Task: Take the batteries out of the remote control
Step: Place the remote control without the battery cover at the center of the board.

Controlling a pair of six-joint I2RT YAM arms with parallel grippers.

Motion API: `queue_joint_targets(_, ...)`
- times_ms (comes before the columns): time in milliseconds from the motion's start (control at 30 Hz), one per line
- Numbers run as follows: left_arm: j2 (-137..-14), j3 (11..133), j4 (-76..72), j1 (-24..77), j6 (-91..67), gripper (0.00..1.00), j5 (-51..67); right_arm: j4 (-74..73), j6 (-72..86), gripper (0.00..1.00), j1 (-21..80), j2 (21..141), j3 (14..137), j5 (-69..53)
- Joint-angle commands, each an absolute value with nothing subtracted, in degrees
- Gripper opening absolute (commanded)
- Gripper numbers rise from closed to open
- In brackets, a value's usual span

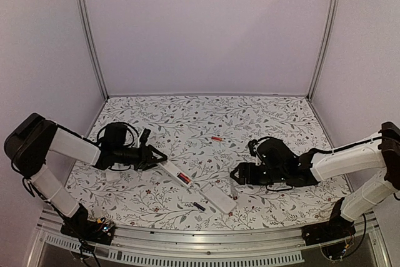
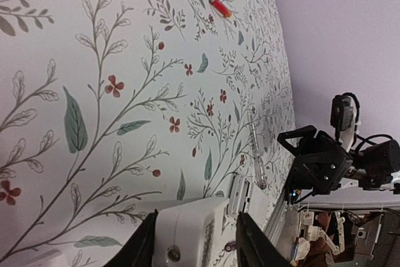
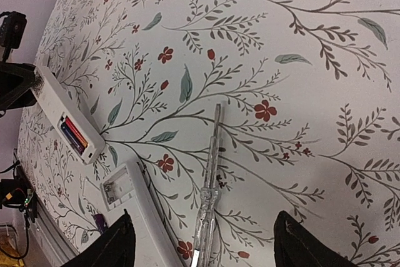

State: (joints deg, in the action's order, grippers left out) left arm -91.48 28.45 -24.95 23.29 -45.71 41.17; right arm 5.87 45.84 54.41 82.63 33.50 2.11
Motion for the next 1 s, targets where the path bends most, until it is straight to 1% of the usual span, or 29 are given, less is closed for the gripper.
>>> queue_joint_targets(0, -89.4, 29.4, -19.9, 24.7, -42.6, 0.44, 36.6, 2.7, 46.0, 0.74, 55.6, 84.8, 36.1, 4.3)
queue_joint_targets(67, -89.2, 30.1, -17.9, 25.1, -41.8, 0.46, 35.4, 2.7, 46.0, 0.74, 55.7, 85.4, 36.6, 4.1)
queue_joint_targets(200, -88.8, 32.4, -11.7, 26.2, -39.1, 0.56, 31.2, 1.9, 45.7, 0.74, 56.0, 86.2, 37.3, 4.6)
queue_joint_targets(367, -88.4, 34.5, -7.6, 27.1, -37.0, 0.62, 27.9, 0.1, 45.7, 0.73, 56.2, 86.5, 37.8, 5.3)
queue_joint_targets(500, -89.2, 36.5, -4.1, 29.1, -35.5, 0.68, 25.4, 0.1, 46.1, 0.72, 56.3, 86.5, 37.8, 5.7)
queue_joint_targets(667, -89.4, 37.4, -2.7, 30.3, -35.4, 0.70, 23.7, 0.1, 46.6, 0.72, 56.3, 86.6, 37.9, 5.8)
queue_joint_targets(867, -89.0, 39.5, 2.8, 30.9, -34.4, 0.77, 19.3, -1.7, 47.1, 0.72, 56.3, 86.8, 38.3, 6.0)
queue_joint_targets(967, -88.5, 40.7, 5.0, 30.9, -33.8, 0.78, 17.4, -2.0, 47.2, 0.72, 56.5, 86.9, 38.6, 6.2)
